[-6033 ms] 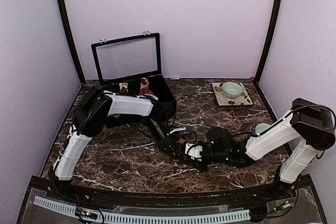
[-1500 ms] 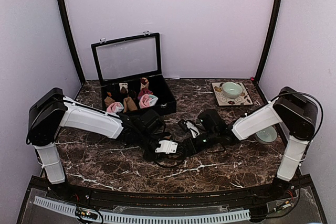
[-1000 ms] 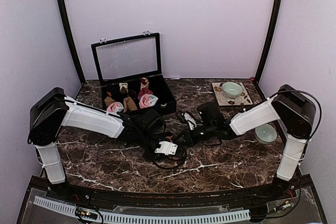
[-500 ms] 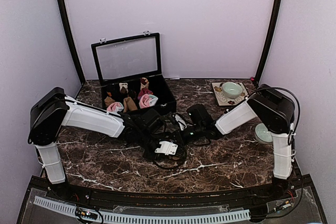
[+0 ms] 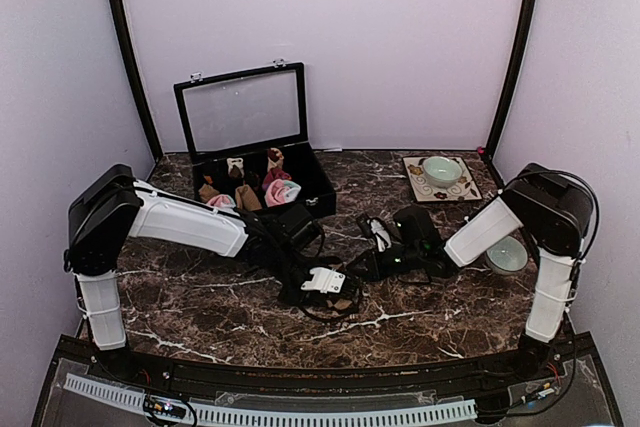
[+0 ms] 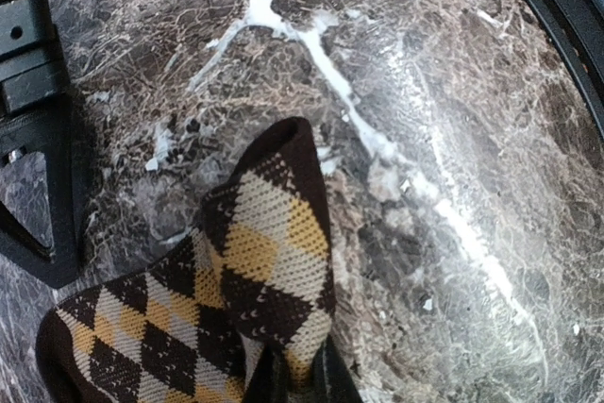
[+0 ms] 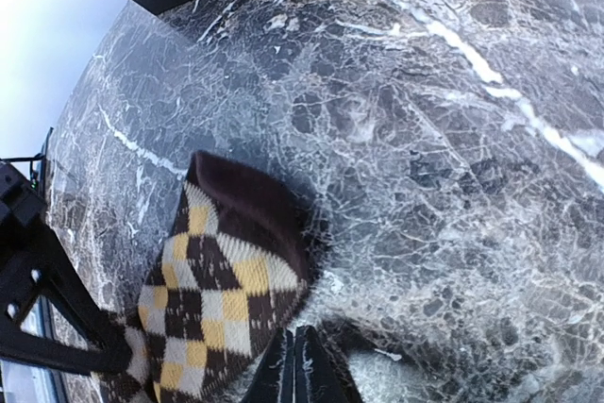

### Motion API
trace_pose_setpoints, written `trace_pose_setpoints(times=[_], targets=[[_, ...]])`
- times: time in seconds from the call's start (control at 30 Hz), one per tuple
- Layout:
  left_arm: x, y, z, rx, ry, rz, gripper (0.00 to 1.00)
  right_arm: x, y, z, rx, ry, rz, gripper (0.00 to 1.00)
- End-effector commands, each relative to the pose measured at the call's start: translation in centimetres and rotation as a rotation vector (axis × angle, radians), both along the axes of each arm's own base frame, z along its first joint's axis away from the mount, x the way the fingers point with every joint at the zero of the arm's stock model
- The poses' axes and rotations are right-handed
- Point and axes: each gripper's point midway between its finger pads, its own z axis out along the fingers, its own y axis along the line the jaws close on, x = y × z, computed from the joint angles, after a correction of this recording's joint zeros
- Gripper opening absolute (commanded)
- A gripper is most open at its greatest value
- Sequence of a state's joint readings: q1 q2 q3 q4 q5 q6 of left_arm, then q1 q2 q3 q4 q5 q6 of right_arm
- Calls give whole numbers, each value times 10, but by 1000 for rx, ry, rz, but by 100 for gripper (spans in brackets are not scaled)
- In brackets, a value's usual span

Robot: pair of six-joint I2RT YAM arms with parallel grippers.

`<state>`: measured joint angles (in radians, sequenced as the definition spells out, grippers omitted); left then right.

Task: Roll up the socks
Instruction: Roll the sock at the center of the board.

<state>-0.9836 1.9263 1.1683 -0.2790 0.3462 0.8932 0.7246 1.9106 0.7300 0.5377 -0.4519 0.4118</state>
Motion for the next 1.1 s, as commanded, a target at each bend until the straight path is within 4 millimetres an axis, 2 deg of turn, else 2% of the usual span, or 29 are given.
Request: trace_pose_setpoints(times=[0.0, 0.17, 0.33, 0.5, 0.6, 0.67, 0.7, 0.73, 0.77, 0.8, 0.97, 1.07], targets=[[-53, 62, -65, 311, 247, -13, 0, -14, -6, -17, -32, 78, 1, 4], [-56, 66, -64, 317, 291, 12, 1, -9, -10, 11, 16, -16, 2, 4], [-56, 66, -55, 282, 383, 50, 2, -38, -24, 43, 114, -173, 89, 9], [-49, 65, -50, 278, 472, 83, 2, -75, -25, 54, 173, -242, 221, 14], [-46, 64, -48, 292, 552, 105, 4, -94, -22, 58, 139, -335, 290, 16], [-43, 62, -48, 302, 607, 119, 4, -101, -20, 57, 97, -375, 327, 21], [-40, 59, -47, 302, 625, 124, 5, -105, -19, 58, 87, -392, 346, 24], [-38, 59, -48, 305, 642, 131, 5, -107, -19, 59, 78, -410, 360, 35], [-35, 58, -49, 310, 654, 137, 6, -110, -21, 61, 70, -433, 373, 89], [-34, 59, -51, 320, 669, 144, 6, -111, -22, 62, 65, -447, 379, 98], [-24, 56, -56, 336, 719, 186, 7, -119, -25, 63, 25, -493, 421, 99], [-21, 56, -58, 346, 755, 207, 7, -102, -31, 62, -58, -548, 344, 99]])
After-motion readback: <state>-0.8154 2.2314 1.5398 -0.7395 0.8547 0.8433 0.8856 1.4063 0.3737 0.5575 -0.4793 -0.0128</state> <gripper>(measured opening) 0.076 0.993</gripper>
